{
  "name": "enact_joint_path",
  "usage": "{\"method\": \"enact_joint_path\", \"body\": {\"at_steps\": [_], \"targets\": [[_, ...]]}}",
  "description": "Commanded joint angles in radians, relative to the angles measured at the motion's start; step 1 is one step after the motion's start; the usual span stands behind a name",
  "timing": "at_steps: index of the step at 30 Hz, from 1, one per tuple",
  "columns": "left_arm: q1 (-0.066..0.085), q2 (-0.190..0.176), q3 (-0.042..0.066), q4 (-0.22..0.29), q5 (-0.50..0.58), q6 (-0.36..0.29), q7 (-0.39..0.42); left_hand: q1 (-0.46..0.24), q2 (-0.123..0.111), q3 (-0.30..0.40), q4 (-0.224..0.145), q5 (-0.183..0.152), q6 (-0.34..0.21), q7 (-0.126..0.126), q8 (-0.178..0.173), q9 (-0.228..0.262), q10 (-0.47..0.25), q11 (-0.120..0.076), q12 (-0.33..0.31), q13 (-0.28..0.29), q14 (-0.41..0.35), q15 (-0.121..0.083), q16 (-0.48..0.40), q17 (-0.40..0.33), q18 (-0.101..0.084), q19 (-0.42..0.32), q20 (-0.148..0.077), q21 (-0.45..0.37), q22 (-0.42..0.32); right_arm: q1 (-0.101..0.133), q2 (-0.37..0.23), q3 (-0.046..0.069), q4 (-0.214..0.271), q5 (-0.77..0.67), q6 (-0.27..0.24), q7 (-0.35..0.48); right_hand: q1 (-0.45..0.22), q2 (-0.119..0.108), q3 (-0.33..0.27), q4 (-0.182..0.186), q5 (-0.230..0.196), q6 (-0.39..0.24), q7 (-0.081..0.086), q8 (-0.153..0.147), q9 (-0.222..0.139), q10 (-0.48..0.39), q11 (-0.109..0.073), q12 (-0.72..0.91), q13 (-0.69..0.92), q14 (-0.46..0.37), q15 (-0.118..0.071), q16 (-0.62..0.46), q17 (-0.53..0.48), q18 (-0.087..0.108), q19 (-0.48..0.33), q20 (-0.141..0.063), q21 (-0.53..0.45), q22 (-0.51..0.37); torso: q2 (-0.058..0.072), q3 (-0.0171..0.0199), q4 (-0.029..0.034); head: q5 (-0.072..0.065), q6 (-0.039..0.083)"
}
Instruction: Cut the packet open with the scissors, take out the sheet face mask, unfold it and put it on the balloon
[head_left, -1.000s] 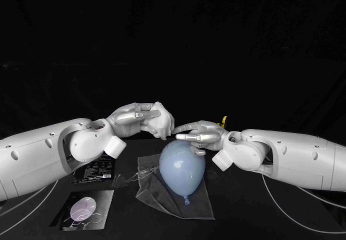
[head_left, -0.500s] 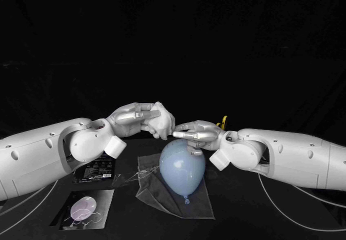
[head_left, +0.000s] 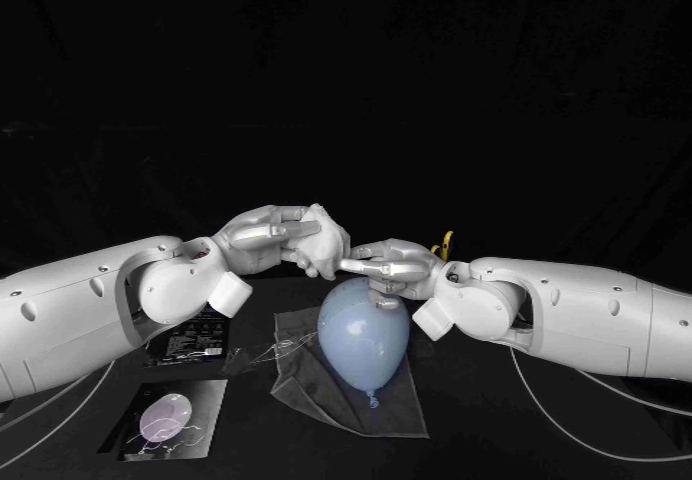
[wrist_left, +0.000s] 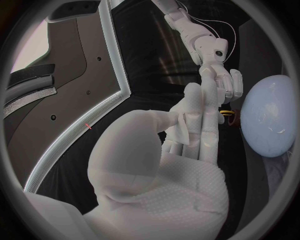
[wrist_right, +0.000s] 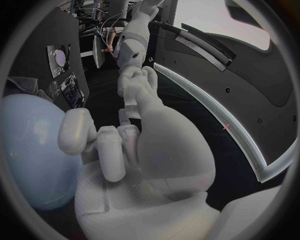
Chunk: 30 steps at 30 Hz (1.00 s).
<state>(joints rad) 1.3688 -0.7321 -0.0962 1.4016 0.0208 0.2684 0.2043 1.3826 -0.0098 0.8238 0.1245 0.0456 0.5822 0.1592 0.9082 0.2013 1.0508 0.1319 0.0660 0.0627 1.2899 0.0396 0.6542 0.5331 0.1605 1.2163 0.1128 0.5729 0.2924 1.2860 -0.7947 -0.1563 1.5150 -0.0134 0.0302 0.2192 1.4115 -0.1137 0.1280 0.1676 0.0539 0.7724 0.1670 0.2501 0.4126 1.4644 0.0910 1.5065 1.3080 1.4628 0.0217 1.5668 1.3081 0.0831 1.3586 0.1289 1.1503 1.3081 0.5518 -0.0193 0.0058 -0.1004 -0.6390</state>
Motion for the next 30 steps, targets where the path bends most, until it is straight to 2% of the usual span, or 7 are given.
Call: {"method": "enact_joint_path", "body": {"at_steps": [1,4,12,16,19,27,30], "targets": [[0.001,0.002,0.002,0.001,-0.004,0.008,0.013,0.001,0.005,0.0,0.007,0.003,0.02,0.027,-0.004,0.115,0.002,-0.005,-0.004,0.0,-0.005,-0.001,0.007,0.003,0.018,-0.009,0.001,0.006,0.003,0.0,0.002,0.001,0.002,0.009,-0.005,0.028,0.004,0.018,-0.008,0.0,-0.006,0.028,-0.001,0.014,0.005,0.066,-0.006,0.008,0.213,0.108,-0.003,0.004,0.263,-0.001,0.004,-0.003,0.011,0.154,0.0,-0.0002,0.0003,-0.001,0.001],[0.001,0.003,0.002,0.001,-0.004,0.005,0.013,0.001,0.005,0.0,0.007,0.003,0.02,0.027,-0.004,0.115,0.002,-0.005,-0.004,0.0,-0.006,-0.001,0.011,0.004,0.018,-0.011,0.001,0.008,0.004,0.0,0.004,0.001,0.004,0.01,-0.011,0.033,0.006,0.036,-0.01,0.003,-0.006,0.081,-0.003,0.035,0.011,0.071,-0.009,0.015,0.218,0.108,-0.004,0.004,0.263,-0.003,0.009,-0.005,0.02,0.156,0.0,-0.0002,0.0005,-0.002,0.002],[0.001,0.005,0.001,-0.001,-0.008,-0.004,0.008,0.001,0.005,0.0,0.008,0.003,0.02,0.027,-0.005,0.117,0.002,-0.005,-0.004,0.0,-0.007,-0.001,0.016,0.007,0.018,-0.014,0.001,0.012,0.007,0.0,0.008,0.001,0.009,0.015,-0.06,0.056,0.042,0.095,0.02,0.0,-0.005,0.178,-0.038,0.057,0.009,0.087,-0.039,0.035,0.237,0.108,-0.027,0.004,0.263,-0.007,0.023,-0.021,0.047,0.163,0.0,-0.0002,0.0008,-0.003,0.002],[0.001,0.004,0.001,-0.001,-0.009,-0.008,0.007,0.001,0.005,0.0,0.008,0.003,0.02,0.027,-0.005,0.117,0.002,-0.005,-0.004,0.0,-0.007,-0.001,0.016,0.007,0.018,-0.014,0.001,0.012,0.007,0.0,0.008,0.001,0.01,0.013,-0.089,0.061,0.088,0.131,0.062,-0.03,-0.005,0.233,-0.068,0.078,0.014,0.096,-0.065,0.048,0.249,0.108,-0.049,0.004,0.263,-0.009,0.032,-0.039,0.063,0.166,0.0,-0.0003,0.0003,-0.002,0.004],[0.001,0.004,0.001,-0.001,-0.009,-0.013,0.007,0.001,0.005,0.0,0.008,0.003,0.02,0.027,-0.005,0.117,0.002,-0.005,-0.004,0.0,-0.007,-0.001,0.016,0.007,0.018,-0.014,0.001,0.012,0.007,0.0,0.008,0.001,0.013,0.007,-0.109,0.062,0.106,0.151,0.096,-0.053,-0.005,0.249,-0.08,0.095,0.024,0.101,-0.077,0.056,0.256,0.108,-0.062,0.004,0.263,-0.01,0.036,-0.053,0.069,0.168,0.0,-0.0001,0.0006,-0.002,0.003],[0.001,0.002,0.001,-0.005,-0.034,-0.063,0.013,0.007,-0.001,0.004,0.0,0.003,0.013,0.031,-0.014,0.119,-0.009,-0.002,-0.005,-0.001,-0.022,0.001,0.032,0.014,0.018,-0.028,0.003,0.029,0.02,0.0,-0.004,0.002,0.035,-0.01,-0.163,0.071,0.073,0.146,0.173,-0.083,-0.005,0.247,-0.083,0.123,0.048,0.103,-0.082,0.059,0.258,0.108,-0.069,0.004,0.263,-0.012,0.038,-0.064,0.072,0.168,0.0,-0.0002,0.0005,-0.002,0.004],[0.001,0.001,0.001,-0.006,-0.068,-0.09,0.018,0.013,-0.035,-0.006,-0.023,0.003,0.0,0.043,-0.036,0.112,-0.03,0.008,-0.006,-0.002,-0.054,0.007,0.041,0.017,0.017,-0.055,0.004,0.049,0.036,0.0,-0.009,0.002,0.043,-0.012,-0.179,0.076,0.052,0.138,0.204,-0.094,-0.005,0.243,-0.084,0.132,0.055,0.103,-0.081,0.059,0.258,0.108,-0.071,0.004,0.263,-0.012,0.038,-0.066,0.073,0.168,0.0,-0.0001,0.0003,-0.001,0.004]]}}
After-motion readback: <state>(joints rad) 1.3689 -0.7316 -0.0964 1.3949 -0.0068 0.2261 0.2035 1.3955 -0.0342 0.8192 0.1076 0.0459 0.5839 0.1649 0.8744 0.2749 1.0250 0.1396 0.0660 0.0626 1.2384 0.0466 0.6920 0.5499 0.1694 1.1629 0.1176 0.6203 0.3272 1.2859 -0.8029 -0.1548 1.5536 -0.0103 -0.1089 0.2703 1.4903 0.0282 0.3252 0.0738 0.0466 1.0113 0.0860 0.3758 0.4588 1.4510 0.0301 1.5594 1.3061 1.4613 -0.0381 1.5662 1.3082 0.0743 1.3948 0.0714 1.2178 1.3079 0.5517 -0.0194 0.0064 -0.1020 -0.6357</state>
